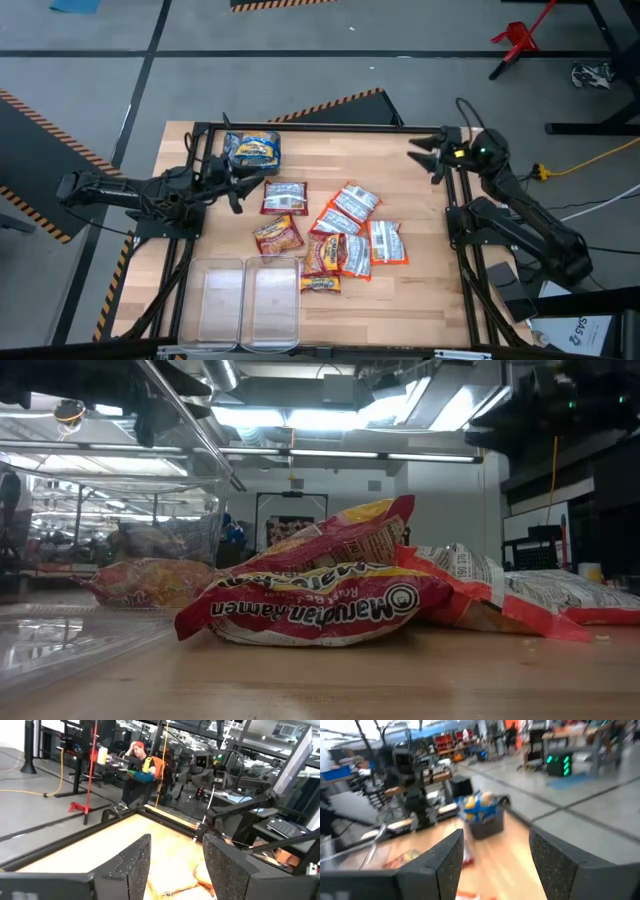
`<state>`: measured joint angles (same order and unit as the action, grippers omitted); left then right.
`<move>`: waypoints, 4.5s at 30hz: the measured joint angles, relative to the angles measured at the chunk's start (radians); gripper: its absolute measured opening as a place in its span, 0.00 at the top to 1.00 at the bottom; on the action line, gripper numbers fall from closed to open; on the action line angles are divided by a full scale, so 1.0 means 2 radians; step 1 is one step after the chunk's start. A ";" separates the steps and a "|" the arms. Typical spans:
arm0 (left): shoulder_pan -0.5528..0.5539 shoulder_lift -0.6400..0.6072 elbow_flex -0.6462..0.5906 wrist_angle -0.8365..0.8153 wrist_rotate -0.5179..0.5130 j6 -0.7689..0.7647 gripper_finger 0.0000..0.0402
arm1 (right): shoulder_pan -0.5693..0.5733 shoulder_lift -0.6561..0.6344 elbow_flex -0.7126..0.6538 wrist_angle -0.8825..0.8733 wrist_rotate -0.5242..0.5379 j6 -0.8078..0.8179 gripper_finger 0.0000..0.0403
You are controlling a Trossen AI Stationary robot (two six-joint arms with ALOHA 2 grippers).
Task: Sort Maruchan noodles
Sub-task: Put the red noodle pack into the left transparent bin
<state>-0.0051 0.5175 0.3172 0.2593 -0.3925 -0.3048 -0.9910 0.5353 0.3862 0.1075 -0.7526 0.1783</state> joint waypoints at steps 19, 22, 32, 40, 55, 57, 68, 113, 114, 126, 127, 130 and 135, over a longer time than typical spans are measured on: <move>0.000 0.040 0.000 0.004 0.009 -0.030 0.57 | 0.291 0.036 -0.030 0.033 0.192 -0.095 0.48; 0.000 0.040 0.000 0.005 0.009 -0.030 0.57 | 0.325 0.051 -0.030 0.050 0.227 -0.109 0.48; 0.000 0.040 0.000 0.005 0.006 -0.030 0.57 | 0.405 0.103 -0.030 0.089 0.327 -0.120 0.35; 0.000 0.040 0.000 0.005 0.006 -0.030 0.57 | 0.478 0.206 0.013 0.103 0.355 -0.136 0.13; 0.000 0.040 0.000 0.006 0.006 -0.030 0.57 | 0.592 0.445 0.184 0.016 0.388 -0.272 0.14; 0.000 0.040 0.000 0.006 0.006 -0.030 0.57 | 0.602 0.473 0.213 -0.012 0.388 -0.309 0.14; 0.000 0.040 0.000 0.007 0.006 -0.030 0.57 | 0.655 0.587 0.327 -0.121 0.380 -0.380 0.13; 0.000 0.040 0.000 0.006 -0.028 -0.030 0.57 | 0.613 0.670 0.334 -0.013 0.416 -0.377 0.88; 0.000 0.040 0.000 0.006 -0.027 -0.030 0.57 | 0.613 0.667 0.334 -0.010 0.419 -0.380 0.92; -0.002 0.041 0.000 0.009 0.010 0.011 0.57 | 0.576 0.558 0.333 -0.011 0.445 -0.383 0.99; -0.003 0.043 0.000 0.010 0.009 0.020 0.57 | 0.569 0.546 0.333 -0.007 0.446 -0.381 0.99; -0.005 0.050 0.000 0.011 0.010 0.051 0.57 | 0.549 0.513 0.333 0.008 0.439 -0.367 0.97; -0.016 0.065 0.000 0.032 0.041 0.139 0.55 | 0.514 0.472 0.333 0.056 0.395 -0.332 0.99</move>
<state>-0.0371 0.6478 0.3172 0.3225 -0.3101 -0.0269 0.0369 1.4787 1.0531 0.2192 0.0365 -0.4864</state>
